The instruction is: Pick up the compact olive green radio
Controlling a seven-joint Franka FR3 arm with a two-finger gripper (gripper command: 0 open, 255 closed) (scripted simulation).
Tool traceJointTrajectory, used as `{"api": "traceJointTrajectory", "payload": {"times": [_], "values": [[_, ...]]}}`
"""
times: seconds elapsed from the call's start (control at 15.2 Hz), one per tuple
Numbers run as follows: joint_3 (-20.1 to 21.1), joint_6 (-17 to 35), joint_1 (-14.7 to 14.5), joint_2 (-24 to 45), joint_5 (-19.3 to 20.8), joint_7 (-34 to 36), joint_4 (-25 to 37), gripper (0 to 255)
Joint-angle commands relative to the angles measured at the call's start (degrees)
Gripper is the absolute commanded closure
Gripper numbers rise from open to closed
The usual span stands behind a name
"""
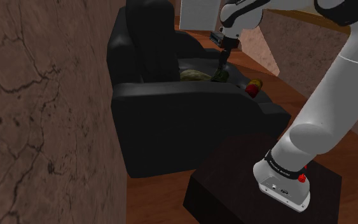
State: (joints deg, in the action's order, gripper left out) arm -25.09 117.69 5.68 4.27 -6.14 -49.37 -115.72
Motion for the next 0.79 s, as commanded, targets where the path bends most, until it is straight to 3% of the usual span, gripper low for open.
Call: {"api": "traceJointTrajectory", "payload": {"times": [0.0, 0.53, 0.73], "values": [[-0.34, -0.20, 1.08, 5.60, -3.00, -3.43, 5.39, 0], [1.46, -3.70, 8.67, 24.73, -11.74, -12.86, 27.02, 0], [1.92, -2.91, 9.38, 26.63, -12.46, -13.53, 28.10, 0]]}}
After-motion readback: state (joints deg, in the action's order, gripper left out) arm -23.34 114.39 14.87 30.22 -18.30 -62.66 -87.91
